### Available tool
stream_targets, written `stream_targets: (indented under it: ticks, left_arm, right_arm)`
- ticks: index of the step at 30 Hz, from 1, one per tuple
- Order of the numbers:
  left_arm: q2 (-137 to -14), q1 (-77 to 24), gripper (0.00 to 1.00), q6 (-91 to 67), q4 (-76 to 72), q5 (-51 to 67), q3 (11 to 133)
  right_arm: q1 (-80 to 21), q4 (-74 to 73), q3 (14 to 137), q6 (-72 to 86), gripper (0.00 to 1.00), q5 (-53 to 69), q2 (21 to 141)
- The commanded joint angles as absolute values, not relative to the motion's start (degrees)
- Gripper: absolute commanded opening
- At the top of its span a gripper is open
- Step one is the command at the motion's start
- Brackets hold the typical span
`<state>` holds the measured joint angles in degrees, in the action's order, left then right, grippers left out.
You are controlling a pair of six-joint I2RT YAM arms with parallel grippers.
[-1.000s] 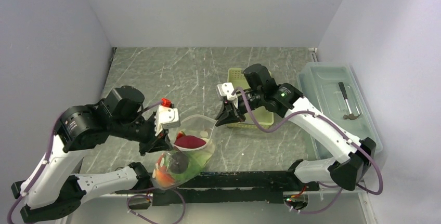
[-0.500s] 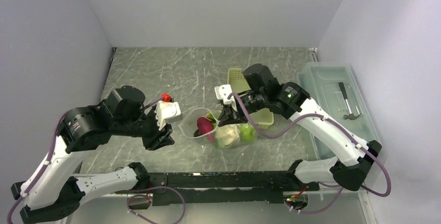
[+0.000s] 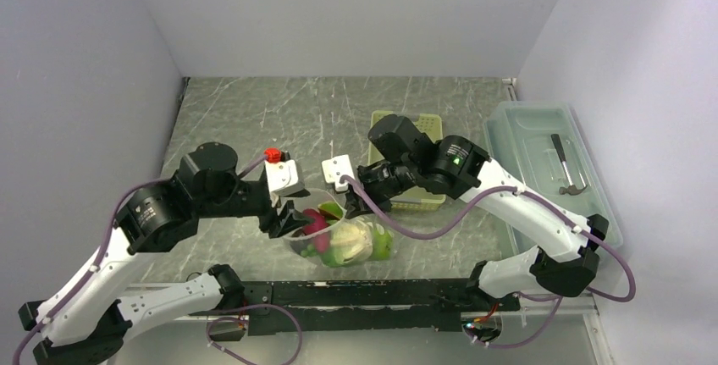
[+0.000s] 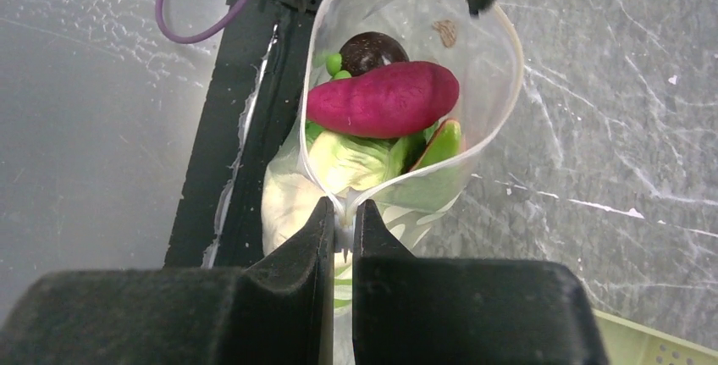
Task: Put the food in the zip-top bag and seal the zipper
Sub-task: Adjust the zipper food storage bag at the center of the board, then zip the zipper food storage bag at the center of the board.
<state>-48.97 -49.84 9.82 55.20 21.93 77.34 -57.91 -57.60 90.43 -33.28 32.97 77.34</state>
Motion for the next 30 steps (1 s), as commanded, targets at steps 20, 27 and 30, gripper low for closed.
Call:
stream_targets:
  ticks: [20, 27, 30]
  left_arm:
    - [-48.6, -49.9, 0.95, 1.0, 23.9, 40.1, 63.1]
    - [-48.1, -50.0, 0.95, -2.8, 22.9, 41.8, 59.5]
    - [-48.1, -50.0, 0.95, -3.8, 22.5, 42.4, 58.2]
  right_arm:
    - [-64.4, -57.4, 95.3, -31.1, 0.0, 27.3, 74.5]
    - [-64.5, -55.7, 94.6, -30.0, 0.0, 25.3, 73.8]
    - [-64.5, -55.2, 94.9, -29.4, 0.0, 24.4, 73.8]
